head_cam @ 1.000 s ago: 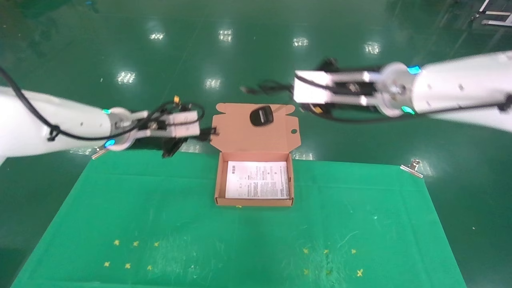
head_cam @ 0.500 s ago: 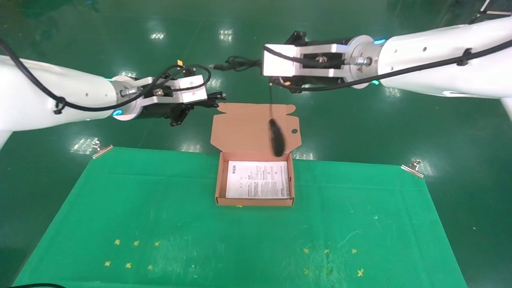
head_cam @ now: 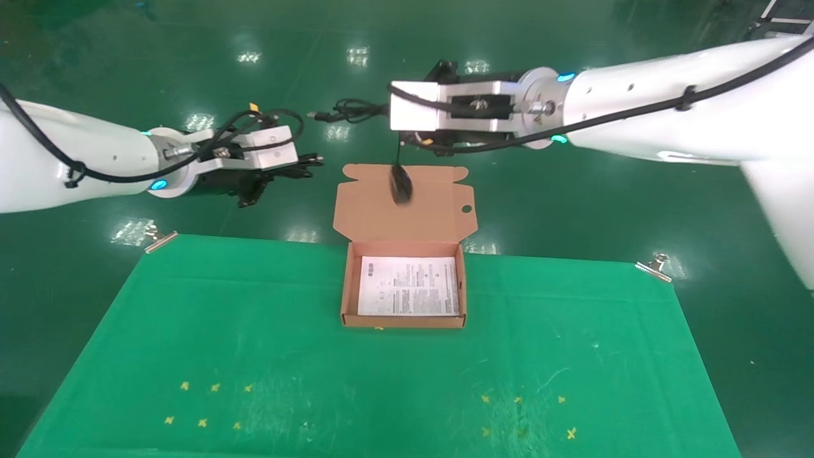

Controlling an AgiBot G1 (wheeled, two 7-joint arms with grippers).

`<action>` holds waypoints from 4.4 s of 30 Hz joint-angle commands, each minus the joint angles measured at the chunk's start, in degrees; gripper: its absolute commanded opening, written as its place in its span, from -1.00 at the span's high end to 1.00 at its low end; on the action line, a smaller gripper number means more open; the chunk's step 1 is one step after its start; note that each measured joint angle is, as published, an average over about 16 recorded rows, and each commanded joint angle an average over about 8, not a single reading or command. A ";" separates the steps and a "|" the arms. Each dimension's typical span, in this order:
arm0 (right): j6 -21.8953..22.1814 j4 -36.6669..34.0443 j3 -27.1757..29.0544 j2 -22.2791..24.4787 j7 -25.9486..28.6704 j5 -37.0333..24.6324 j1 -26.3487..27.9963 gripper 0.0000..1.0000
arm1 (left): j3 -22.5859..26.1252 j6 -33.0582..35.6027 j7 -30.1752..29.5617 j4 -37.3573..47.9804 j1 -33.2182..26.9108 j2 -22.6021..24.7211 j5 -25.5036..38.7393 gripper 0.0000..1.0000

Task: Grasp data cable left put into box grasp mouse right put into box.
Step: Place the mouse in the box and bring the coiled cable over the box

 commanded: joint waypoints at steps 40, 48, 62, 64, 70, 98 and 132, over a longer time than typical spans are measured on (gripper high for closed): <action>7.32 -16.09 -12.72 -6.78 -6.54 14.04 -5.99 1.00 | 1.26 5.01 -12.27 -4.56 2.38 -2.79 11.72 1.00; 8.53 -21.82 -14.88 -6.64 -4.73 16.75 -8.10 1.00 | 1.26 5.03 -12.30 -4.60 2.39 -2.80 11.73 1.00; 12.81 -23.49 -18.74 -7.28 -2.47 23.81 -12.44 0.41 | 1.26 5.03 -12.30 -4.61 2.39 -2.80 11.74 1.00; 13.27 -23.62 -19.50 -7.29 -2.44 24.48 -12.58 -0.09 | 1.26 5.04 -12.30 -4.61 2.40 -2.80 11.75 1.00; 13.58 -24.00 -20.69 -7.24 -2.44 25.20 -12.72 -1.00 | 1.25 5.06 -12.30 -4.63 2.41 -2.81 11.75 1.00; 13.61 -6.43 -23.24 11.46 7.26 18.93 -9.33 -1.00 | 4.01 -16.18 -0.22 12.12 11.03 11.36 1.86 1.00; 12.43 13.97 -27.31 23.28 29.37 3.49 -6.71 -1.00 | 25.17 -26.68 3.80 13.15 10.69 13.70 -19.40 -1.00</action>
